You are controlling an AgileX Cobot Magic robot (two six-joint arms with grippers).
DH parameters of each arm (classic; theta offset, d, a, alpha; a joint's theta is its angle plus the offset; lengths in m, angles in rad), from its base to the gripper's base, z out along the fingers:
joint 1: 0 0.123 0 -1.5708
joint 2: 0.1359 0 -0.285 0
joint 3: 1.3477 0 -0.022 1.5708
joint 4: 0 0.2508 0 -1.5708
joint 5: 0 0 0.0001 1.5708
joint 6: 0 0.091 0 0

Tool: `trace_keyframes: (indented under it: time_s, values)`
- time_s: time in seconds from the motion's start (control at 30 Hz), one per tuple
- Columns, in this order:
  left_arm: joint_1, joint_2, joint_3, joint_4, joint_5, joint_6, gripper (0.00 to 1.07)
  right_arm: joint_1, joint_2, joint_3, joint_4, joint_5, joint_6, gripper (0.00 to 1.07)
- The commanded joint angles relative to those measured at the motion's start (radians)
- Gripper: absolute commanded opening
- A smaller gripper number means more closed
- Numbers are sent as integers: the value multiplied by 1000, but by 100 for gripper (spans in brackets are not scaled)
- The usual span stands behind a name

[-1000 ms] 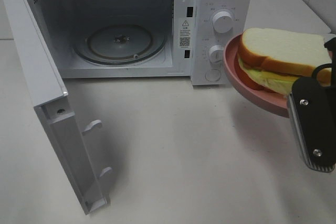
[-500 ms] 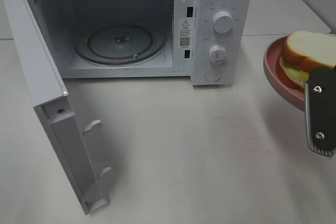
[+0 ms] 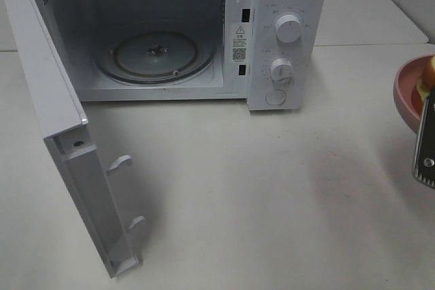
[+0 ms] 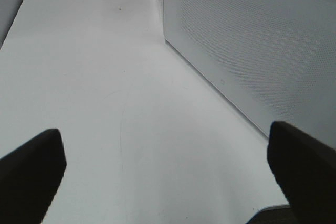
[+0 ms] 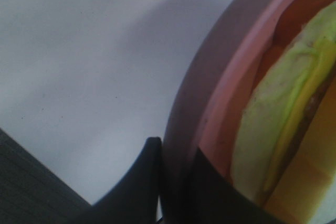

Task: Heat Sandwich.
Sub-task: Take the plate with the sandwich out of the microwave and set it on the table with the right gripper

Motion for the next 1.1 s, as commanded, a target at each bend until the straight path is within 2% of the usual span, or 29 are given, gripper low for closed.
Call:
trace_keyframes:
  time_s: [0.03, 0.43, 0.87, 1.1]
  values:
    - [2, -23, 3, -1, -7, -4, 103, -2, -5, -2, -38, 33, 40, 3]
    - [2, -23, 3, -1, -7, -4, 103, -2, 46, -52, -45, 66, 193, 3]
    - [2, -23, 3, -1, -7, -4, 103, -2, 255, -182, -45, 83, 323, 3]
    - [2, -23, 3, -1, -7, -4, 103, -3, 384, -283, -45, 130, 515, 3]
